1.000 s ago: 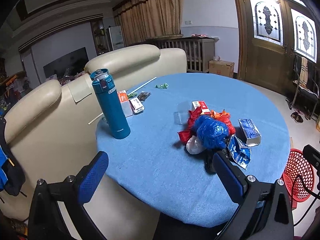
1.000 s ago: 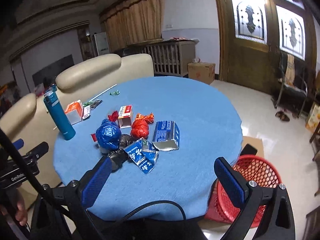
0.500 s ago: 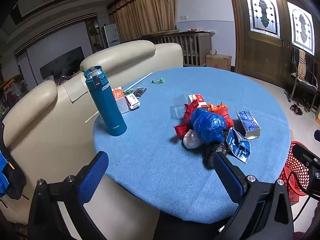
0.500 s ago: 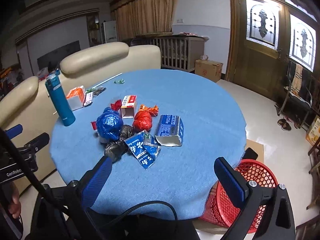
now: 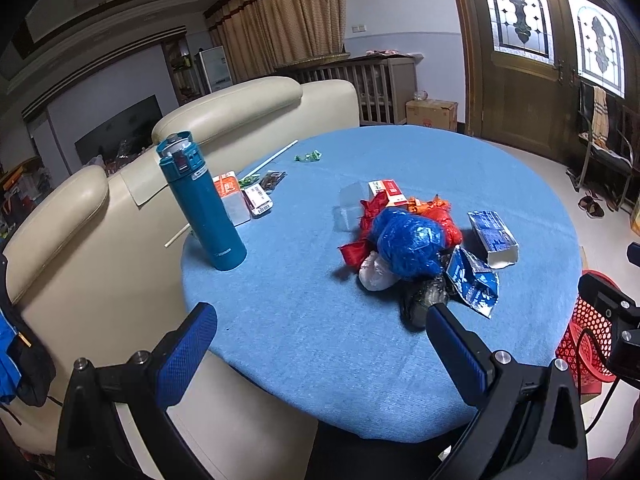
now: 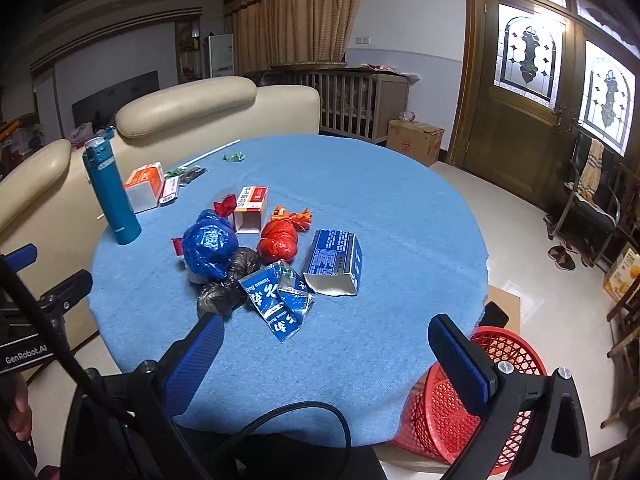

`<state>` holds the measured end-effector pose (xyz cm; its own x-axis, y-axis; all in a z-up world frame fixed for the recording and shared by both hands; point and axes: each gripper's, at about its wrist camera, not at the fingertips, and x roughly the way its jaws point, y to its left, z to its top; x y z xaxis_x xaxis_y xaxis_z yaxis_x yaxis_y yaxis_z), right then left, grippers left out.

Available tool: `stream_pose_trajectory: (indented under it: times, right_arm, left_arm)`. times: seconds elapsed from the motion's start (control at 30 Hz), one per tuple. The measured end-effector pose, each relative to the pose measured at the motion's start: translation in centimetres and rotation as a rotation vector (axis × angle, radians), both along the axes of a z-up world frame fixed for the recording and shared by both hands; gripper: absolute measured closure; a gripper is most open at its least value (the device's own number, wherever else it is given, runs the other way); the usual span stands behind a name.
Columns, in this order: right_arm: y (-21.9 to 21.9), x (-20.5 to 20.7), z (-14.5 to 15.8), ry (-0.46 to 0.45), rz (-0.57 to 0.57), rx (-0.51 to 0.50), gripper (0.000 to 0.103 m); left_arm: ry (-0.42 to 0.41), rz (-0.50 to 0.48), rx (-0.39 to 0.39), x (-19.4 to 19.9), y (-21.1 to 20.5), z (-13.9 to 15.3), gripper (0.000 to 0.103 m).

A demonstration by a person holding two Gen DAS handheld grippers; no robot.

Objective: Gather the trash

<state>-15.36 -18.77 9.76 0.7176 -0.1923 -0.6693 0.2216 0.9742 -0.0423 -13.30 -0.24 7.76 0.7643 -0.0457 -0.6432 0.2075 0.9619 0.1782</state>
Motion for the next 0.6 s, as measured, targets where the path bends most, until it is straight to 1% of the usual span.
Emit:
stream_pose_trajectory:
  times: [0.6]
  right_arm:
    - [-1.5, 0.4, -1.2, 0.033, -0.026, 0.029, 0.0]
  left_arm:
    - [0.05, -0.049, 0.031, 0.4, -1.9, -1.4, 0.0]
